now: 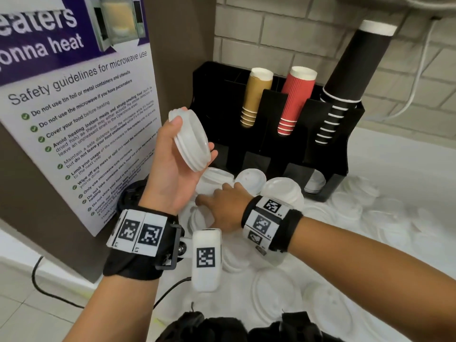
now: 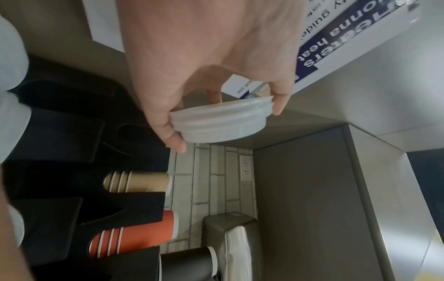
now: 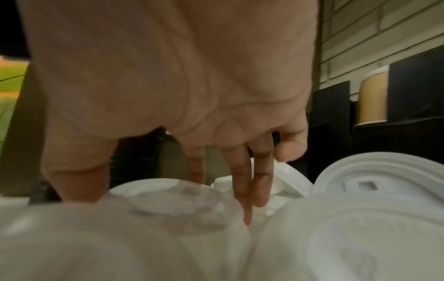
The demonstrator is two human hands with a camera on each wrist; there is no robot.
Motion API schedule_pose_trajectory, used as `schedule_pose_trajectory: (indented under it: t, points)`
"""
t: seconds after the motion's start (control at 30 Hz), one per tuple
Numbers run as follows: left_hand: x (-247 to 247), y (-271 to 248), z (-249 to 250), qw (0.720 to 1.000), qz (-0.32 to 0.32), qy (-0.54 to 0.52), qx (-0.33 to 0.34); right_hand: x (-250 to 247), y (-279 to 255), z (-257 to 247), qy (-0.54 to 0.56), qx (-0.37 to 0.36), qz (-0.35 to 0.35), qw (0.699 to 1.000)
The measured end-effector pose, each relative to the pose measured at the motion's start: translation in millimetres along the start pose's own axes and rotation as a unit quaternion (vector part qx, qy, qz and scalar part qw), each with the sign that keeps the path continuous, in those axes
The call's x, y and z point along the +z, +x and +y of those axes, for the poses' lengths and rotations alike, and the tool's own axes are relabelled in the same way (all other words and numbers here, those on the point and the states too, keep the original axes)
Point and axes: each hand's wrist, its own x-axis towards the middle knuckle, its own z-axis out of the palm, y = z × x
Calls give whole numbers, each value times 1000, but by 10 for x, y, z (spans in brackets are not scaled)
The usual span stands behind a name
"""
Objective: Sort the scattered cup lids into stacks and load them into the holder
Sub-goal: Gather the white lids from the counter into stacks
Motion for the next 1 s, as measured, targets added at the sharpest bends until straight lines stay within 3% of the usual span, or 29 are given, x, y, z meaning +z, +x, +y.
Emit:
schedule_pose_trajectory:
  t: [0.1, 0.2, 0.33, 0.43, 0.5, 0.53, 0.67, 1.0]
  points:
    - [16, 22, 49, 999, -10, 28, 25, -141, -98, 94, 148, -14, 20, 989]
    - [57, 55, 68, 997, -17, 46, 55, -259, -204, 195, 279, -18, 55, 959]
    - [81, 85, 44, 994, -29, 76, 76, -410, -351, 407, 370, 8, 161, 915]
    - [96, 75, -43, 993, -30, 101, 57, -542, -484, 580, 459, 32, 261, 849]
    - [104, 52, -131, 993, -38, 107, 8, -624, -601, 648, 530, -9, 274, 802]
    - [107, 38, -175, 992, -46, 113, -19, -653, -662, 662, 541, -41, 268, 796]
    - [176, -29, -291, 985, -92, 124, -71, -687, -840, 604, 508, -113, 243, 819]
    - [288, -91, -473, 991, -62, 94, -74, -600, -980, 521, 477, -78, 277, 830]
